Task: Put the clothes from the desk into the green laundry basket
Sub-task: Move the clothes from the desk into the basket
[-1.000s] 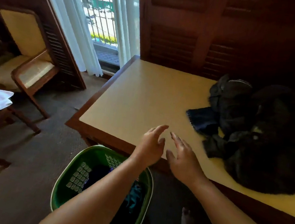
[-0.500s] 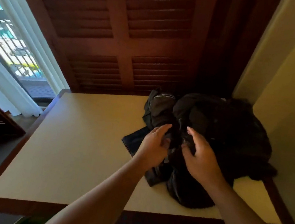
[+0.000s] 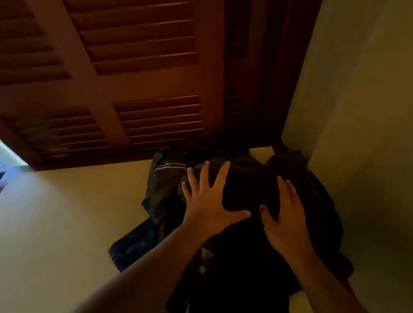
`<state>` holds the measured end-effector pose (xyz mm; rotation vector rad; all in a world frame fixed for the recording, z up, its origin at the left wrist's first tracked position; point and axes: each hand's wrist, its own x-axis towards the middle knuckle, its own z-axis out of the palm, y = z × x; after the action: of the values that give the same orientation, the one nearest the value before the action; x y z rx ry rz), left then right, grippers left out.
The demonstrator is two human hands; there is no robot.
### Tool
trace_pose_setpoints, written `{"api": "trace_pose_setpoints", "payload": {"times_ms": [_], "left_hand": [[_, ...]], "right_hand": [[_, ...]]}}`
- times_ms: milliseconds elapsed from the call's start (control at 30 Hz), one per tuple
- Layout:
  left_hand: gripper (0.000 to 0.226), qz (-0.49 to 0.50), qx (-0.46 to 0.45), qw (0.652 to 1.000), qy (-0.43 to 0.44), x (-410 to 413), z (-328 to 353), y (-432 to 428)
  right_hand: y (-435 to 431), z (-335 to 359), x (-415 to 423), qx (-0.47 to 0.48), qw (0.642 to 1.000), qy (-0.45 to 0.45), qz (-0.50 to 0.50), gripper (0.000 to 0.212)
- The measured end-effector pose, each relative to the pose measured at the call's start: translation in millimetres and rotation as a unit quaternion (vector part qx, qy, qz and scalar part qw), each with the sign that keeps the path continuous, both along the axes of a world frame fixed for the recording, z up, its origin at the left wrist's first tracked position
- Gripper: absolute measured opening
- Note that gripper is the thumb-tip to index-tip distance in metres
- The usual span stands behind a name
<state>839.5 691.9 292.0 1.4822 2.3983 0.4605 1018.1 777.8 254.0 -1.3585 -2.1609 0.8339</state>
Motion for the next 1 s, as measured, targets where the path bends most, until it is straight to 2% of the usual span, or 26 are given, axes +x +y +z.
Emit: {"api": "trace_pose_setpoints", "payload": {"times_ms": [133, 333, 433, 500, 533, 600, 667, 700, 767, 800, 833, 867, 900, 933, 1000], "left_hand": [[0.133, -0.012, -0.119, 0.989, 0.091, -8.6, -16.7, 16.2], [0.117, -0.021, -0.153, 0.977, 0.146, -18.0, -15.2, 19.8], [0.091, -0.026, -0.138, 0.979, 0.148, -13.3, -11.5, 10.5], [0.055, -0.057, -0.096, 0.981, 0.155, -7.9, -6.4, -3.0], [0.039, -0.075, -0.07, 0.984, 0.146, -4.9, -3.1, -11.3], [0.023, -0.107, -0.019, 0.991, 0.084, -1.4, 6.9, -28.4], [0.024, -0.135, 0.022, 0.99, -0.025, -3.0, 25.2, -45.3], [0.027, -0.15, 0.039, 0.984, -0.091, -5.1, 38.8, -55.8], [0.039, -0.195, 0.045, 0.958, -0.206, -10.7, 68.0, -79.4], [0.044, -0.219, 0.03, 0.947, -0.235, -13.2, 81.2, -90.0], [0.046, -0.242, 0.009, 0.94, -0.24, -15.2, 92.8, -97.6], [0.047, -0.257, -0.007, 0.938, -0.233, -17.4, 100.5, -100.9], [0.048, -0.262, -0.009, 0.938, -0.227, -19.5, 105.1, -101.3], [0.05, -0.257, 0.005, 0.939, -0.227, -23.0, 105.2, -99.7], [0.066, -0.226, 0.048, 0.946, -0.228, -32.2, 96.1, -95.1]], "right_hand": [[15.1, -31.3, 12.6, -0.053, 0.998, -0.044, 0.0, 0.08], [6.0, -45.4, 18.3, -0.094, 0.989, -0.106, 0.036, 0.078], [-2.8, -36.6, 12.2, -0.108, 0.99, -0.087, 0.039, 0.072], [-11.0, -27.7, 9.2, -0.113, 0.991, -0.057, 0.033, 0.07], [-16.6, -25.0, 7.6, -0.105, 0.993, -0.05, 0.031, 0.07], [-24.9, -21.5, 10.0, -0.075, 0.997, -0.014, 0.023, 0.071], [-29.1, -16.8, 19.8, -0.004, 0.999, 0.038, -0.019, 0.081], [-25.8, -18.3, 22.2, 0.022, 0.996, 0.066, -0.054, 0.093], [-23.0, -15.8, 25.2, 0.023, 0.994, 0.028, -0.107, 0.11], [-27.2, -12.9, 21.8, 0.027, 0.993, -0.043, -0.11, 0.104], [-31.4, -14.7, 13.6, 0.036, 0.987, -0.09, -0.128, 0.089], [-39.4, -13.1, 9.2, 0.035, 0.976, -0.125, -0.175, 0.064], [-44.7, -17.5, 7.2, -0.019, 0.982, -0.075, -0.172, 0.037], [-50.9, -16.7, 7.9, -0.065, 0.99, -0.035, -0.12, 0.024], [-63.4, -7.4, 1.9, -0.225, 0.974, 0.013, 0.017, 0.025]]}}
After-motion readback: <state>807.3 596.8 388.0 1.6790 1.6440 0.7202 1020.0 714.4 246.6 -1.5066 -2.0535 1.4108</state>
